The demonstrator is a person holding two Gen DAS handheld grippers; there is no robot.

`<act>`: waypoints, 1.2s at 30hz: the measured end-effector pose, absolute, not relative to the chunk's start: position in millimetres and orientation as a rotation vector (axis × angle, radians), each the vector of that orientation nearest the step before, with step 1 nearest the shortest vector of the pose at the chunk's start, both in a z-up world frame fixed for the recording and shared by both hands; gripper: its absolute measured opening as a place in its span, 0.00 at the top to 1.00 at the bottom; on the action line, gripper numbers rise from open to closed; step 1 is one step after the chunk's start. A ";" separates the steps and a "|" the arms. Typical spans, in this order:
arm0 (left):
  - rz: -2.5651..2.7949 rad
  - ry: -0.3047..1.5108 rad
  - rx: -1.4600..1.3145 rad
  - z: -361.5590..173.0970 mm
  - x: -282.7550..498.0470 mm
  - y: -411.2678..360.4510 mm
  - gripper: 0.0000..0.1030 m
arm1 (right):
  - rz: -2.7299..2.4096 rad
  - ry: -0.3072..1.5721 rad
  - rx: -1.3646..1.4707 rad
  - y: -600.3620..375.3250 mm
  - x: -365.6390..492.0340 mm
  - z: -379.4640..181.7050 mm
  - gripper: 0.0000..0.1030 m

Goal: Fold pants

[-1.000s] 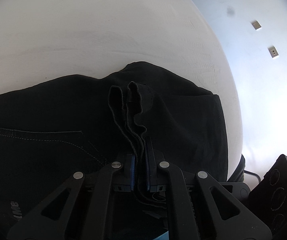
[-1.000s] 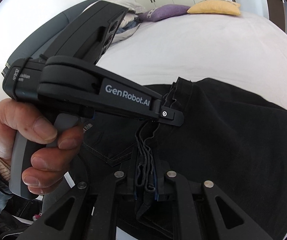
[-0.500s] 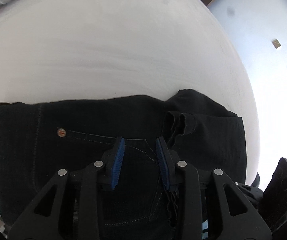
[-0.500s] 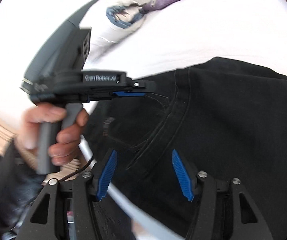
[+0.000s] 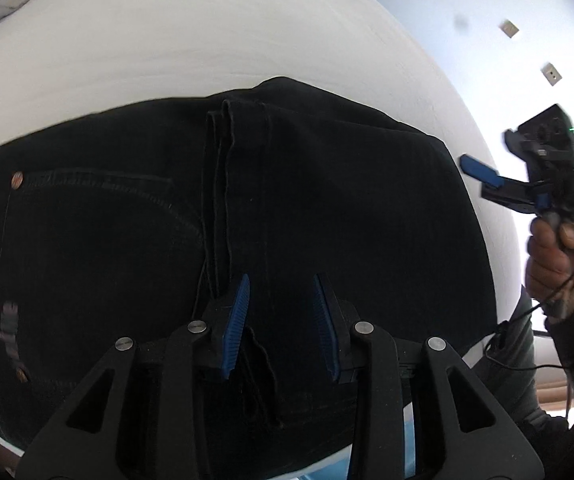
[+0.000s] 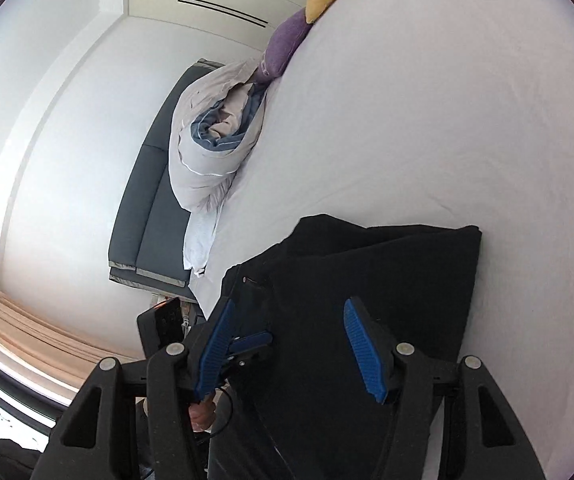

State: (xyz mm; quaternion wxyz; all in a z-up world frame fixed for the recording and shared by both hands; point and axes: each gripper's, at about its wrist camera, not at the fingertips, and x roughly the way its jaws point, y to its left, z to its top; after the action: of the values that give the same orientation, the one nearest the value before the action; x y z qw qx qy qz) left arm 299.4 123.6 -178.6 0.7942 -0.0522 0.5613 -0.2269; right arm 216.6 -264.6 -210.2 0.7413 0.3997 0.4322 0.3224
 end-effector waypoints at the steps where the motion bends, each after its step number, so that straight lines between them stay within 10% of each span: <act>1: -0.487 1.208 -0.125 -178.1 296.8 128.4 0.70 | 0.701 0.971 0.890 -264.7 223.5 -222.4 0.41; 20: -0.413 1.185 -0.150 -187.7 234.1 127.6 0.70 | 0.984 1.183 0.711 -171.6 84.2 -236.9 0.50; 30: -0.377 1.148 -0.243 -185.5 211.5 132.8 0.70 | 0.816 0.980 0.850 -225.0 198.4 -213.5 0.28; 32: -0.354 1.108 -0.311 -180.1 198.6 142.4 0.69 | 0.707 1.081 0.851 -221.7 215.1 -243.2 0.37; 36: -0.264 0.925 -0.503 -159.2 145.2 187.5 0.23 | 0.725 1.037 0.830 -219.2 200.0 -236.3 0.44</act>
State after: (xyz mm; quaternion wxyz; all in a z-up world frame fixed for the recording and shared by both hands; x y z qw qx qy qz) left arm 145.2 187.5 -159.2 0.8563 -0.2392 0.4402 -0.1254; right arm 200.0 -219.2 -236.3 0.7273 0.3765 0.4702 0.3289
